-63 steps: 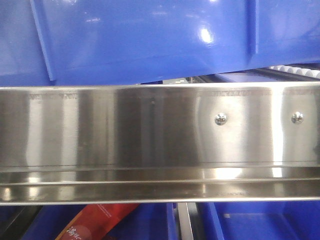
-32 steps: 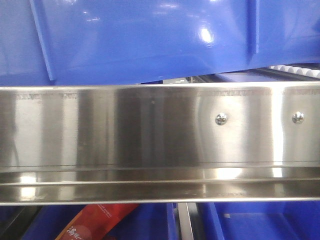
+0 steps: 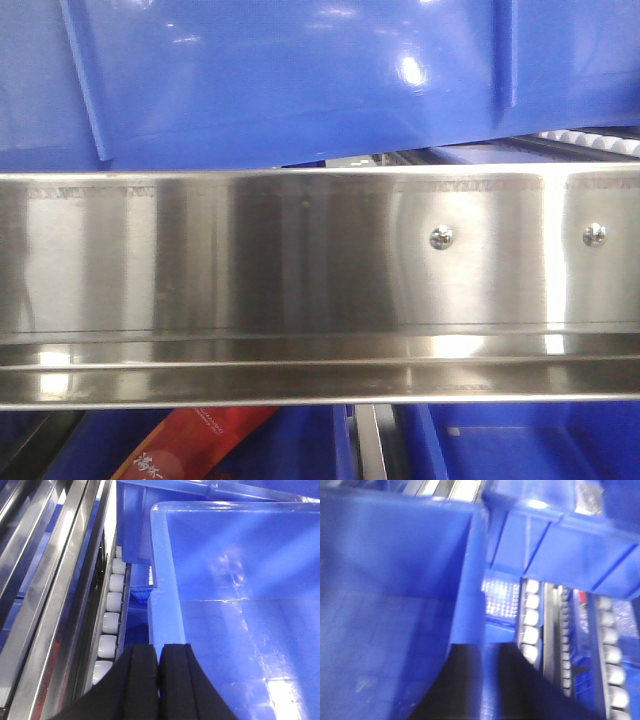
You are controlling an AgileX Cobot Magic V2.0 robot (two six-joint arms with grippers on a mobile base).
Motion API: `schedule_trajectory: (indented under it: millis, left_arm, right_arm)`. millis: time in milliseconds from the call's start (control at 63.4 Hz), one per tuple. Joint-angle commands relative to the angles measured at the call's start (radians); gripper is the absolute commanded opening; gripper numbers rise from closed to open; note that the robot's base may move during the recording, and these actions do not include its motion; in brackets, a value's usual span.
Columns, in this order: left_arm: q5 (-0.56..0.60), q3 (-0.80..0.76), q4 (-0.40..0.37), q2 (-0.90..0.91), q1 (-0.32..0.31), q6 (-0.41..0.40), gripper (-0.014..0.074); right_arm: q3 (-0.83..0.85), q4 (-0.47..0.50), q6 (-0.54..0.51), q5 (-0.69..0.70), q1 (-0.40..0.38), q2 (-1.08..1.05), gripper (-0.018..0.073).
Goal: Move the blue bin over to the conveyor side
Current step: 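Close both grippers on opposite side walls of the blue bin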
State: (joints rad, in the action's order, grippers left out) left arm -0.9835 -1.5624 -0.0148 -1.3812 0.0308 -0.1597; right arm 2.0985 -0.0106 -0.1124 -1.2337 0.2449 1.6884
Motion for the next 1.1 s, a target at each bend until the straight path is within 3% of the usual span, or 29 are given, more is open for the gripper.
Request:
schedule_trajectory:
  millis: [0, 505, 1088]
  left_arm:
    - [0.003, -0.002, -0.001, 0.002, -0.007, -0.009, -0.0020]
    - [-0.001, 0.041, -0.001, 0.000, -0.007, -0.009, -0.0020]
    - [-0.009, 0.041, -0.001, 0.000, -0.007, -0.009, -0.0020]
  right_arm:
    - [-0.010, 0.004, -0.010, 0.013, 0.000, 0.008, 0.0356]
    - [-0.138, 0.004, -0.010, 0.013, -0.003, 0.017, 0.0373]
    - [-0.139, 0.004, -0.010, 0.013, -0.003, 0.029, 0.0372]
